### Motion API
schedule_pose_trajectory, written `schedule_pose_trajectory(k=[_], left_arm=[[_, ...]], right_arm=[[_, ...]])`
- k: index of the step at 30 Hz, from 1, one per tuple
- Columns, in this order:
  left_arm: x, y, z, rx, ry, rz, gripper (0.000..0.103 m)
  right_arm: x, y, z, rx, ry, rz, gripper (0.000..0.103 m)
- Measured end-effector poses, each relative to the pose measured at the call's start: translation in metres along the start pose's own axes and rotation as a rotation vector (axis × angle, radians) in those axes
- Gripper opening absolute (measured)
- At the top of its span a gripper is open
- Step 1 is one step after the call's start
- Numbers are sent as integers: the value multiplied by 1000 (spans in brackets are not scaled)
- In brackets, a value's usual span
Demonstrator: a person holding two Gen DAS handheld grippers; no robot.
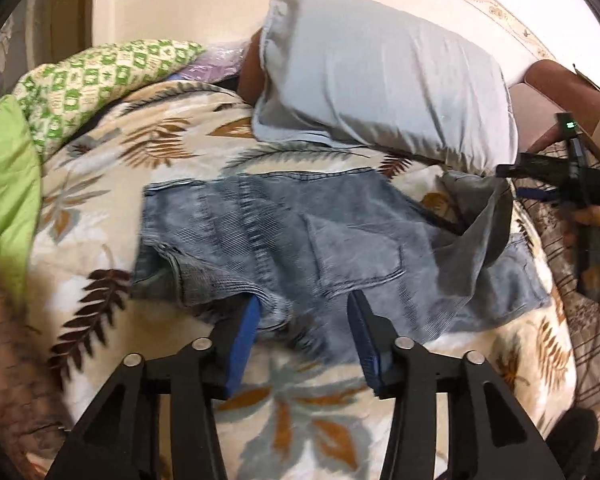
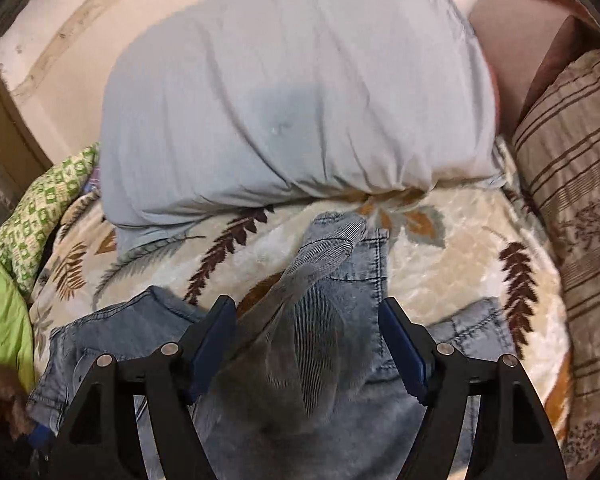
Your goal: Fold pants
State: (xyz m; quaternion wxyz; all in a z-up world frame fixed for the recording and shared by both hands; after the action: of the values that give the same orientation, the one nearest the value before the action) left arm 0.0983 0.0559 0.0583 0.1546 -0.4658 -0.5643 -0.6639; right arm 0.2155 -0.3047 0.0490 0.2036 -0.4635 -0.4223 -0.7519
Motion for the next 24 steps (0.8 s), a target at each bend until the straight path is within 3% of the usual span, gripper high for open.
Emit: schedule_pose_trajectory(k=[1, 3, 4, 5, 6, 11, 17, 20, 24], left_arm=[[-5, 4, -3, -7, -7, 4, 46], [-17, 15, -13, -33, -16, 14, 46], [-25, 21, -19, -48, -28, 19, 46], [-33, 27, -26, -62, -45, 24, 46], [-40, 32, -33, -78, -63, 33, 46], [-78, 50, -75, -193, -108, 80, 46], [-103, 51, -105, -257, -123, 121, 46], [-113, 45, -108, -263, -106, 141, 46], [-122, 39, -108, -263, -98, 175, 46]], right_arm=[[-7, 0, 0, -7, -2, 11, 73], [-21, 1, 0, -21, -2, 38, 63], [-29, 0, 1, -20, -1, 58, 40], [-34, -3, 1, -15, -2, 72, 11], [-37, -4, -1, -12, -10, 76, 2], [-6, -2, -18, -25, 25, -27, 2], [60, -20, -75, -105, 57, -148, 2], [78, -51, -109, -178, 47, -148, 2], [73, -105, -151, -244, 17, -74, 2]])
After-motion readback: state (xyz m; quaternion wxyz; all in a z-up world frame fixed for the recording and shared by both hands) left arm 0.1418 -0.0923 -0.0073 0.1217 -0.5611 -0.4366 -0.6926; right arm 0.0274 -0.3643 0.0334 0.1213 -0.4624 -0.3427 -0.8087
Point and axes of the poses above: each gripper's, at about its wrist camera, not at the fingertips, and x roughly against the way its jaws point, z to its left, y to its top, the point moved 8 cm from there along -x, roughly the way its jaws point, and after that the axes turned 12 degrees about -x, right-handed, at the moved point
